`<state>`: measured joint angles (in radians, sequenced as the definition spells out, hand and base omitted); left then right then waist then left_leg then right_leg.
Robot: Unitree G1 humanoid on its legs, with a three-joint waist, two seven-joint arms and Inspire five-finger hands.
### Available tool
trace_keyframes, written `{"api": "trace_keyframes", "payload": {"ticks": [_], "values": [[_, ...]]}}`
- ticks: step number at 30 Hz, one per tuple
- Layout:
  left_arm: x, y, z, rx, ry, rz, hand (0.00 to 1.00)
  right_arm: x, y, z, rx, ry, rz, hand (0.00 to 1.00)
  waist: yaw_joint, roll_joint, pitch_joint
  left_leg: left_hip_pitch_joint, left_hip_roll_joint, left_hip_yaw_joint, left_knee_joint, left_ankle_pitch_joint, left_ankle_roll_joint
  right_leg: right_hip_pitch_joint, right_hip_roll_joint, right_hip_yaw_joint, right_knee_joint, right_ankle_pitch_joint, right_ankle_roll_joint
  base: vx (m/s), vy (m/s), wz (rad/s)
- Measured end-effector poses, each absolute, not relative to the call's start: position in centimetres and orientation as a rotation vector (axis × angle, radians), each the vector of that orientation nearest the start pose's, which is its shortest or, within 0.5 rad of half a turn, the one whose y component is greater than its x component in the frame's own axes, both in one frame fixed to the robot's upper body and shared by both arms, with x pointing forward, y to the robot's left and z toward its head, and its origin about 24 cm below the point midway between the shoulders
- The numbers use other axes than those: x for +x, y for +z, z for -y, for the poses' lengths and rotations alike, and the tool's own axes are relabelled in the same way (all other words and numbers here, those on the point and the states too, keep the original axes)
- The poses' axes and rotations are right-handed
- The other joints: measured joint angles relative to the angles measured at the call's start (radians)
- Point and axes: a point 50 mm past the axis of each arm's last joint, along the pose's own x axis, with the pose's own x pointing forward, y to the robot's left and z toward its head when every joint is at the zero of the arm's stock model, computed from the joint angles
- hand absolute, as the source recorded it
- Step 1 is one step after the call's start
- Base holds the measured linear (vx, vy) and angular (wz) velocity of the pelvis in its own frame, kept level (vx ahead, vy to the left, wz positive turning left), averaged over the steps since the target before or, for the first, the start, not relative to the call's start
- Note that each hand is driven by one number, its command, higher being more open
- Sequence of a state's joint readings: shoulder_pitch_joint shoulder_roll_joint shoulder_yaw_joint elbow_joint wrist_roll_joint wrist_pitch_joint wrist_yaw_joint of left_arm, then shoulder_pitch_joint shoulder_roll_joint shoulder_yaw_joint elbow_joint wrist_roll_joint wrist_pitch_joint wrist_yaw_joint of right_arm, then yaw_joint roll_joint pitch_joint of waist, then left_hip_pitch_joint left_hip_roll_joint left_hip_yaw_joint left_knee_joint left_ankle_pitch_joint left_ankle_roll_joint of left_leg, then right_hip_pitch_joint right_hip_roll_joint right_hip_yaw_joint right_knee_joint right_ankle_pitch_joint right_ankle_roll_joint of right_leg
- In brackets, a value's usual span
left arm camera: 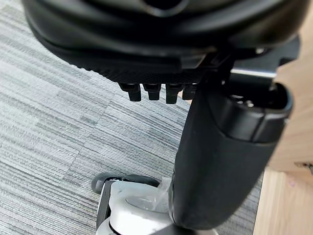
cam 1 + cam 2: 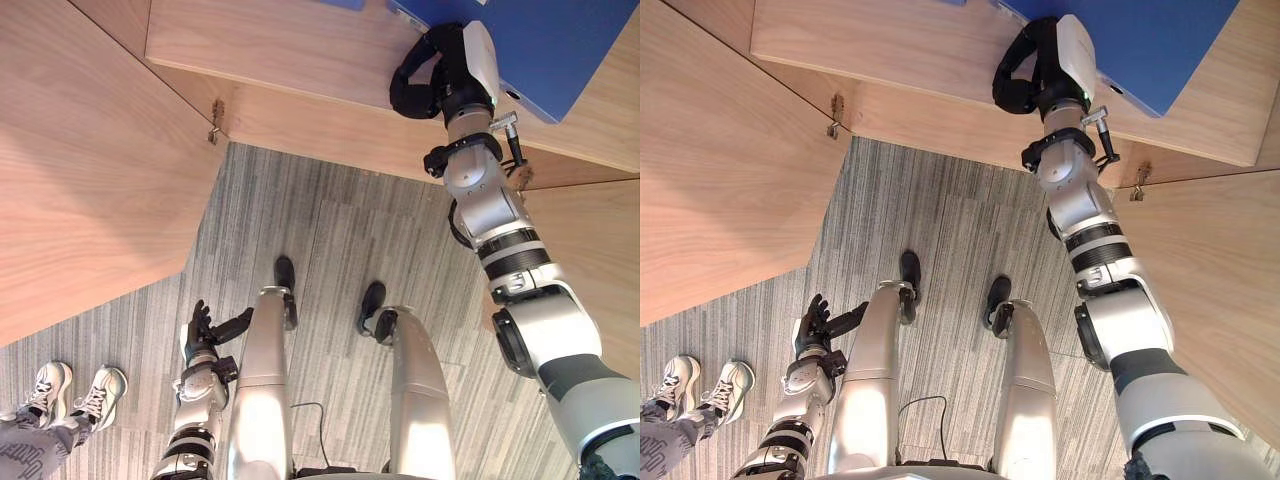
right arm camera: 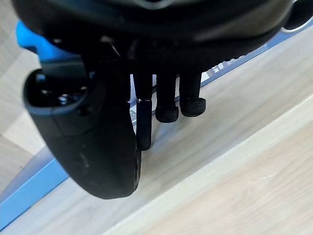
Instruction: Walk over to the cabinet, pick up the folder, carry it to the office cabinet, place the folder inside the office cabinet, then close the office cabinet door
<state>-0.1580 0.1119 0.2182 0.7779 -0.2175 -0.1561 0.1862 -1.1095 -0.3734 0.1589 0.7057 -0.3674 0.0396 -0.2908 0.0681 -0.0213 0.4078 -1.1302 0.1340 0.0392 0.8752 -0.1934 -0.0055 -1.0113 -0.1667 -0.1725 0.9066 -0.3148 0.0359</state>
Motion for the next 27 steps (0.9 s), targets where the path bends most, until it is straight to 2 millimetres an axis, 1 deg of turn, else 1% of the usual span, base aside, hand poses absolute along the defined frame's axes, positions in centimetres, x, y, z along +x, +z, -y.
{"api": "trace_keyframes", "payload": {"ticks": [5,10,13,14,15,16,19,24,27], "values": [[23.9,-6.6,-22.7,-0.135,0.481,-0.427,1.00,40.6,27.2,15.7,-0.716,-0.383,0.485,0.00,0.005,0.001,-0.001,-0.024,-0.010,-0.001,0.000,0.013,-0.001,-0.027,-0.010,-0.002,0.016,0.000,-0.001,-0.05,-0.030,0.07],[24.5,-6.0,-22.3,-0.140,0.489,-0.399,1.00,40.6,29.0,16.2,-0.626,-0.462,0.488,0.00,0.018,0.001,-0.001,-0.057,-0.015,-0.003,-0.006,0.035,0.001,-0.063,-0.017,-0.006,0.024,0.009,-0.006,-0.06,-0.032,0.03],[24.6,-6.0,-22.2,-0.160,0.494,-0.393,1.00,40.7,30.2,16.6,-0.506,-0.482,0.467,0.00,0.023,0.001,-0.001,-0.068,-0.018,-0.003,-0.010,0.044,0.002,-0.078,-0.021,-0.006,0.029,0.013,-0.008,-0.05,-0.022,0.04],[24.6,-5.9,-22.0,-0.170,0.494,-0.388,1.00,40.7,30.9,17.4,-0.369,-0.508,0.450,0.00,0.026,0.001,-0.001,-0.075,-0.022,-0.002,-0.014,0.050,0.002,-0.087,-0.025,-0.006,0.032,0.015,-0.009,-0.04,-0.017,0.06],[24.6,-5.9,-22.0,-0.176,0.496,-0.387,1.00,40.7,31.2,17.6,-0.311,-0.513,0.447,0.00,0.026,0.001,-0.001,-0.078,-0.022,-0.002,-0.015,0.053,0.002,-0.090,-0.025,-0.006,0.033,0.016,-0.009,-0.05,-0.021,0.05],[24.7,-5.8,-22.0,-0.184,0.497,-0.385,1.00,40.6,31.8,18.3,-0.218,-0.521,0.437,0.00,0.026,0.001,-0.001,-0.084,-0.022,-0.003,-0.015,0.056,0.002,-0.096,-0.025,-0.006,0.034,0.019,-0.009,-0.04,-0.014,0.00],[24.7,-5.7,-22.0,-0.186,0.496,-0.376,1.00,40.7,32.7,18.8,-0.102,-0.500,0.423,0.00,0.026,0.002,-0.001,-0.092,-0.023,-0.002,-0.016,0.064,0.003,-0.109,-0.027,-0.003,0.039,0.025,-0.010,-0.05,-0.013,-0.01],[24.8,-5.6,-21.9,-0.202,0.490,-0.365,1.00,40.6,33.3,19.6,-0.058,-0.506,0.418,0.00,0.029,0.002,0.000,-0.103,-0.025,-0.001,-0.028,0.080,-0.001,-0.121,-0.034,-0.011,0.041,0.034,-0.014,-0.05,-0.016,0.06],[24.8,-5.6,-21.8,-0.212,0.483,-0.364,1.00,40.5,33.6,20.1,-0.031,-0.508,0.419,0.00,0.031,0.002,0.000,-0.114,-0.025,-0.002,-0.020,0.086,0.003,-0.130,-0.038,-0.014,0.052,0.035,-0.014,-0.05,-0.009,0.03]]}}
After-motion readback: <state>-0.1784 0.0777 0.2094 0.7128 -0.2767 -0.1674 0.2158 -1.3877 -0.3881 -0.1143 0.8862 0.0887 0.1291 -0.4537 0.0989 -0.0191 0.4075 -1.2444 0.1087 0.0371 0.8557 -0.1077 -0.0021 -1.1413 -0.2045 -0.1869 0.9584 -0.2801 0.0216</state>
